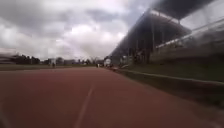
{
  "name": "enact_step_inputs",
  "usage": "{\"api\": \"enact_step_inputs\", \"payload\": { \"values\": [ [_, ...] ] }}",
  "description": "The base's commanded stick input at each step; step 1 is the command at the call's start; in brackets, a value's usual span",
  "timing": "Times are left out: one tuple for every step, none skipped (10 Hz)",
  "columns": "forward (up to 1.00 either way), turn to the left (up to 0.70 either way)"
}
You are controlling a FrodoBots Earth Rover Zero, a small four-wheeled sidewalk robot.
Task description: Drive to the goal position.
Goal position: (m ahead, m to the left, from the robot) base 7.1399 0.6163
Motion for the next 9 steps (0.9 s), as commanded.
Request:
{"api": "enact_step_inputs", "payload": {
  "values": [
    [0.7, 0.01],
    [0.7, 0.01],
    [0.7, 0.01],
    [0.7, 0.01],
    [0.7, 0.01],
    [0.7, 0.01],
    [0.7, 0.01],
    [0.7, 0.01],
    [0.7, 0.01]
  ]
}}
